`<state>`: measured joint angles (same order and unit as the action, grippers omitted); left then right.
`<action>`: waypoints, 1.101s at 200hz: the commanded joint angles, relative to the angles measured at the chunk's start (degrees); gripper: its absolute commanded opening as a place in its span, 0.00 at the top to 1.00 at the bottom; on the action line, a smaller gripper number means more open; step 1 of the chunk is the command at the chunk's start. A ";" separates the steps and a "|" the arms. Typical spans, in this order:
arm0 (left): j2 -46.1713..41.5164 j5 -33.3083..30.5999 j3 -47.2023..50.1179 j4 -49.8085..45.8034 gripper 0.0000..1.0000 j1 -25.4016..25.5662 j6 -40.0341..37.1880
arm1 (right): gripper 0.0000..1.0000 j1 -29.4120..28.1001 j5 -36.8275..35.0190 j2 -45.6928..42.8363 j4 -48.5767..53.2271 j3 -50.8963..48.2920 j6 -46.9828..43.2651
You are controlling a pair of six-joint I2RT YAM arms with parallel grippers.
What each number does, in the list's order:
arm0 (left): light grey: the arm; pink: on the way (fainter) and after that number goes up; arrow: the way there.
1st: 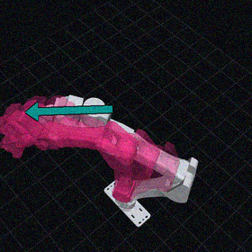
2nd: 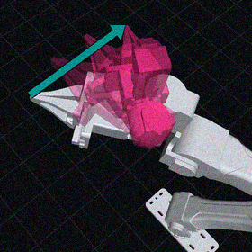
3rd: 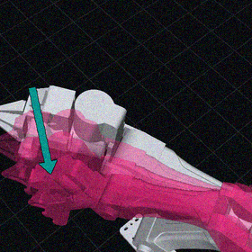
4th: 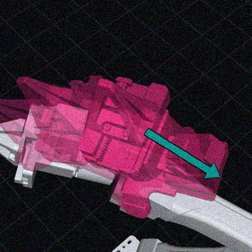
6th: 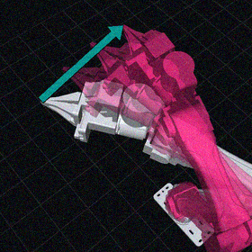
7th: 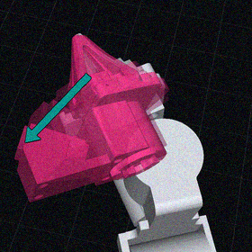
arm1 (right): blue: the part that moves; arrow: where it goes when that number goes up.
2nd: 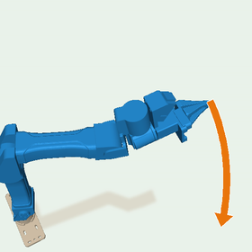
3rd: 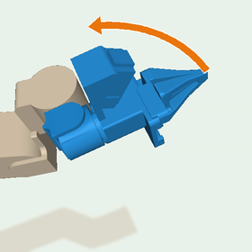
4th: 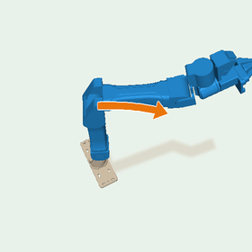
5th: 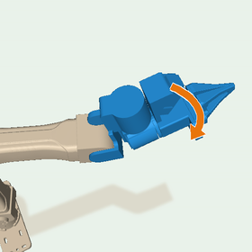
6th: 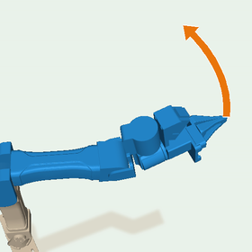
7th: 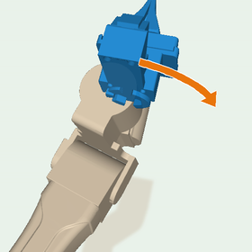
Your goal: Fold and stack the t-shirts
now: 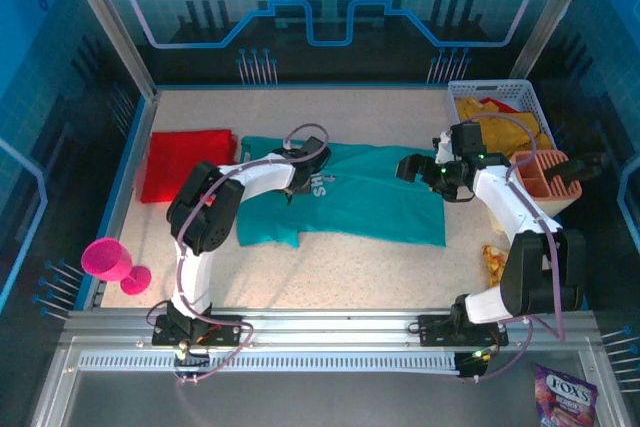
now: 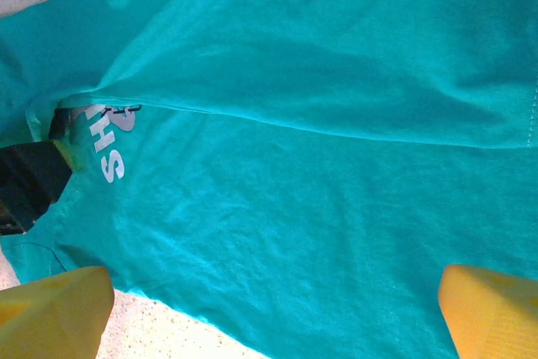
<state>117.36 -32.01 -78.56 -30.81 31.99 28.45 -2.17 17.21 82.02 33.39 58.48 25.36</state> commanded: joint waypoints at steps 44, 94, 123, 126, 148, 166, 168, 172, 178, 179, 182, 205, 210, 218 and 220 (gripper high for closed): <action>0.94 -3.76 -3.21 -1.33 0.60 -0.62 -1.76 | 0.01 1.01 1.60 0.42 -0.08 -0.57 -1.33; -0.10 -5.24 -4.05 -2.42 0.79 -1.18 -4.85 | 0.01 0.95 2.22 0.41 -0.59 -1.71 -0.59; -2.23 -4.37 -4.05 -5.73 0.87 -1.14 -5.93 | 0.01 0.90 1.62 0.25 -0.43 -2.41 -0.84; -2.55 -4.24 -4.12 -6.25 0.87 -1.15 -6.12 | 0.01 0.94 1.67 0.30 -0.33 -2.42 -0.89; -4.09 -3.04 -5.30 -11.50 0.91 -1.14 -7.38 | 0.01 0.93 2.02 0.42 -0.33 -2.23 -0.86; -4.72 -2.45 -7.51 -17.41 0.92 -1.14 -8.27 | 0.01 0.86 2.04 0.51 -0.25 -2.05 -0.87; -4.76 -2.45 -7.82 -18.23 0.92 -1.16 -8.31 | 0.01 0.88 2.08 0.56 -0.25 -2.05 -0.89; -4.82 -2.54 -8.41 -19.62 0.92 -1.14 -8.45 | 0.01 0.91 2.08 0.61 -0.25 -2.01 -0.85; -4.90 -2.67 -9.32 -21.49 0.92 -1.08 -8.65 | 0.01 0.89 2.21 0.67 -0.27 -1.97 -0.88; -4.97 -2.64 -9.45 -21.84 0.92 -1.07 -8.70 | 0.01 0.92 2.25 0.68 -0.26 -1.96 -0.86; -5.03 -2.69 -9.87 -22.60 0.91 -1.08 -8.90 | 0.01 0.92 2.17 0.73 -0.20 -1.99 -0.89; -5.39 -1.92 -12.66 -27.20 0.89 -0.71 -10.46 | 0.01 0.86 2.11 1.20 -0.16 -1.84 -0.85; -5.26 -1.72 -13.19 -28.01 0.88 -0.56 -10.87 | 0.01 0.88 2.10 1.37 -0.14 -1.79 -0.90; -4.92 -1.01 -14.40 -29.45 0.87 -0.39 -11.40 | 0.02 0.86 2.23 1.69 -0.16 -1.85 -0.86; -4.70 -0.81 -14.70 -29.81 0.87 -0.36 -11.53 | 0.01 0.81 2.21 1.79 -0.10 -1.76 -0.87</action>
<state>114.04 -34.52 -90.00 -51.66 31.29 19.66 -1.80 18.48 82.52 32.73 56.29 24.99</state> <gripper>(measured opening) 0.125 0.986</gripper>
